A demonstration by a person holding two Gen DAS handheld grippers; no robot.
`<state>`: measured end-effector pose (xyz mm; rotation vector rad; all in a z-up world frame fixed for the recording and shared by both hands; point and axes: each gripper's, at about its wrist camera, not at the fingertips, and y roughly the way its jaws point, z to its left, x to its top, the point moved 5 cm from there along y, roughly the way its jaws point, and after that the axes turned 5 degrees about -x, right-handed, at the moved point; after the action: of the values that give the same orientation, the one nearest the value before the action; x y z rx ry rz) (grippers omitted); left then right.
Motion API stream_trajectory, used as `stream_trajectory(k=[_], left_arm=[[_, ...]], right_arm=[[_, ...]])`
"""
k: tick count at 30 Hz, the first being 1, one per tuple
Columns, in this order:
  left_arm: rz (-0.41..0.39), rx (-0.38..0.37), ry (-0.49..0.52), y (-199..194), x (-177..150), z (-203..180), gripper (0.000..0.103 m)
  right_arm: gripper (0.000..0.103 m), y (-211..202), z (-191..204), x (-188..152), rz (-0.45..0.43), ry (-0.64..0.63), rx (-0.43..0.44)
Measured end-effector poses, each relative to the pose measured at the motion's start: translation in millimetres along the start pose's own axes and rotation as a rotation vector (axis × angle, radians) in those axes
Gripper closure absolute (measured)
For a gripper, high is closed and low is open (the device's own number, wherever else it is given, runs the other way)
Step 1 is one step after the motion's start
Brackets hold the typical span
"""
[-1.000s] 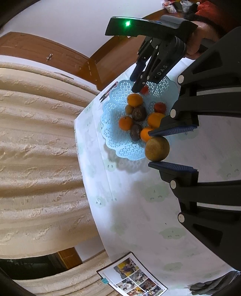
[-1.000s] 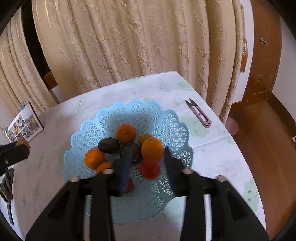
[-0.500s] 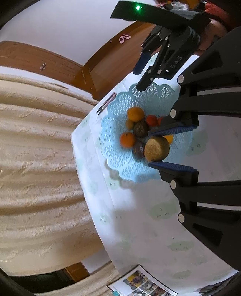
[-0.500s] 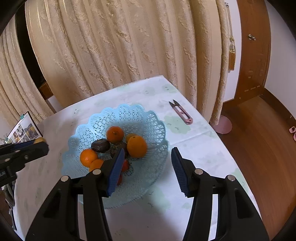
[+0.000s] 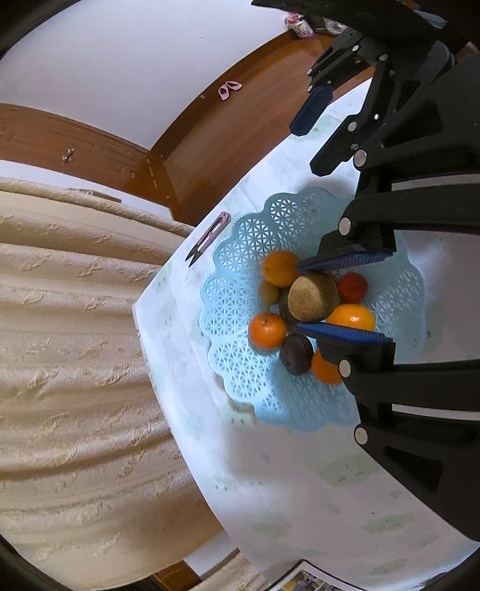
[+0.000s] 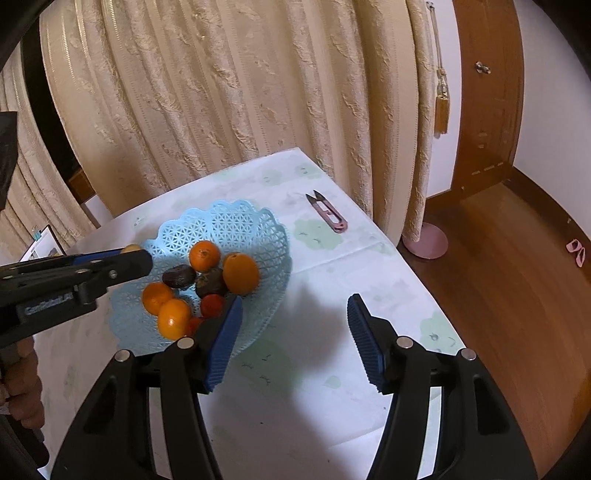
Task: Organize fruits
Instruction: 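Lower the yellow fruit into the basket and open the left tool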
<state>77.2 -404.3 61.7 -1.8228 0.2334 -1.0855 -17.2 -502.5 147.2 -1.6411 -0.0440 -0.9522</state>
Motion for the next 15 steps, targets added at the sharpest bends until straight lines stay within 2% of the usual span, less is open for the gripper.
stream_trajectory(k=[15], left_arm=[[0.048, -0.006, 0.025, 34.9, 7.7, -5.7, 0.075]], right_arm=[[0.042, 1.9, -2.0, -4.4, 0.015, 0.023, 0.004]])
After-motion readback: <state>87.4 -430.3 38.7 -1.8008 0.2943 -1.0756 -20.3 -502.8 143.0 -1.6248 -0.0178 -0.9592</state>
